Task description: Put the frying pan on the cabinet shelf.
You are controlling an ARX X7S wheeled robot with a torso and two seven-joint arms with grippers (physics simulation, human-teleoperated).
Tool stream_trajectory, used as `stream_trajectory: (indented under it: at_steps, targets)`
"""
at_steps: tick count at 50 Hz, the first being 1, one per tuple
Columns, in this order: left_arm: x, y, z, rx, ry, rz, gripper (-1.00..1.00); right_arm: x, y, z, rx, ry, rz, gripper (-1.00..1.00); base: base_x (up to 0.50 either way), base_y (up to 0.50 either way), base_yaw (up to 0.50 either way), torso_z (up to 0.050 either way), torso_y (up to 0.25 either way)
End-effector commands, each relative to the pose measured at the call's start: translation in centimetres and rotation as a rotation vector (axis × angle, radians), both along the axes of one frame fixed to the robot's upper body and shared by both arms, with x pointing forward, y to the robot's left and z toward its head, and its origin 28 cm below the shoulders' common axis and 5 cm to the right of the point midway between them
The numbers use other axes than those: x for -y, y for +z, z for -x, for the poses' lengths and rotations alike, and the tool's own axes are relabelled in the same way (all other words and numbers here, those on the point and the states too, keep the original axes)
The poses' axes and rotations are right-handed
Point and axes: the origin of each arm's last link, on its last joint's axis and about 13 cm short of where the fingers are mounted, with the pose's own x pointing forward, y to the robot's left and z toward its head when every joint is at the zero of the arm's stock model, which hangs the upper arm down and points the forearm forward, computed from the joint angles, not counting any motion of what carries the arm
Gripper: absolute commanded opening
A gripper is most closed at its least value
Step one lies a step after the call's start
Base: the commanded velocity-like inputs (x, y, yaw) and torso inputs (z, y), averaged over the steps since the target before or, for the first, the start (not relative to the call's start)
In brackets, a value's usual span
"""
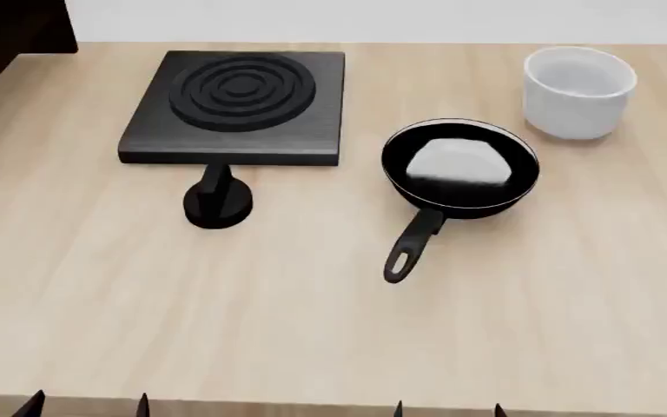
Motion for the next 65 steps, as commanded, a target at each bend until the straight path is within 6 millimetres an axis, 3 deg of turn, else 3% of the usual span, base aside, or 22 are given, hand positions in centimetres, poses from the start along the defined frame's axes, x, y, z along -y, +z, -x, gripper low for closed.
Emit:
stream_trajectory:
  at_steps: [1,36,65]
  targets:
    - [0.0,0.0,0.0,0.0,0.0,0.0,1.0,0.0,0.0,0.0,0.0,0.013,0.009,1.0,0.0,0.0,0.0,0.0,0.0]
    - [-0.2,0.1,0.0,-0.005,-0.007,0.029,1.0,0.4,-0.5,1.6,0.004,-0.001,0.02,1.0,0.0,0.0,0.0,0.0,0.0]
    - [-0.1,0.1,0.1,-0.015,-0.024,0.051,1.0,0.2,-0.4,1.2,-0.002,0.0,0.027,1.0,0.0,0.0,0.0,0.05,0.0]
